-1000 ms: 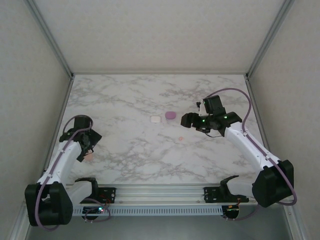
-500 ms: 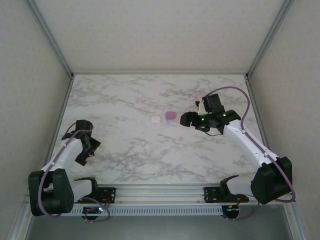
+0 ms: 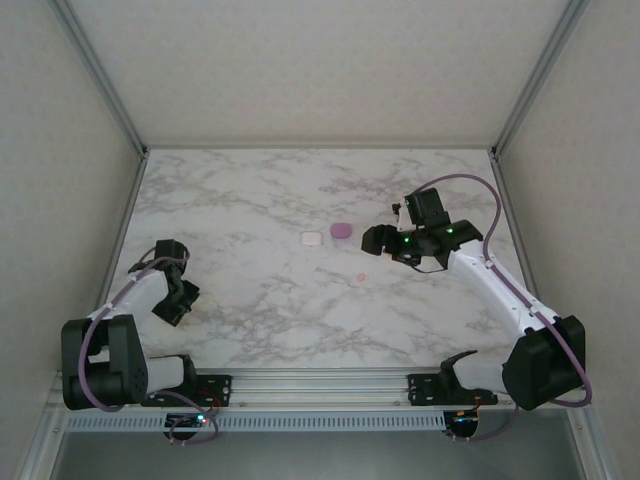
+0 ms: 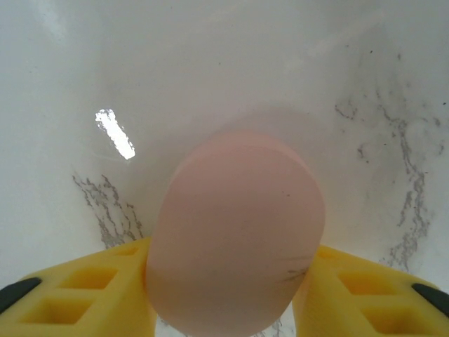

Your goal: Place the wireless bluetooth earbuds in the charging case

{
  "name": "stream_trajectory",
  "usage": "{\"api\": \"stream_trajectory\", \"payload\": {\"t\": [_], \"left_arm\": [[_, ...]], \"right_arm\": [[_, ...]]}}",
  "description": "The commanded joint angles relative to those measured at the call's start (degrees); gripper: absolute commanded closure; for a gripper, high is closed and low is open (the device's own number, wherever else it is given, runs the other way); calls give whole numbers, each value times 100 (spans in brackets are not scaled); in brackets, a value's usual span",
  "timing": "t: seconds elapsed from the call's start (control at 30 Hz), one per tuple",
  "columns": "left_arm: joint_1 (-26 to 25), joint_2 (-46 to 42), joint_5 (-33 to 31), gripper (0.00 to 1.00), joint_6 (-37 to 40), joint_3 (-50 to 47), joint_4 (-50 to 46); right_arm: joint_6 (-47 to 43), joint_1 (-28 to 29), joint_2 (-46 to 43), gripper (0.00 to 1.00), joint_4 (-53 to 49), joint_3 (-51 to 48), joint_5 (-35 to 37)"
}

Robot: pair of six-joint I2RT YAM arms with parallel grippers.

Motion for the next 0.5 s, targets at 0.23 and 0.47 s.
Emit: {"api": "stream_trajectory", "payload": {"t": [0.23, 0.47], "left_arm": [[-75, -18, 220, 64, 315, 168, -130], [-702, 304, 216, 66, 490, 502, -128]], "right_arm": [[93, -42, -177, 25, -136, 77, 102], [150, -39, -209, 24, -160, 51, 123]]}}
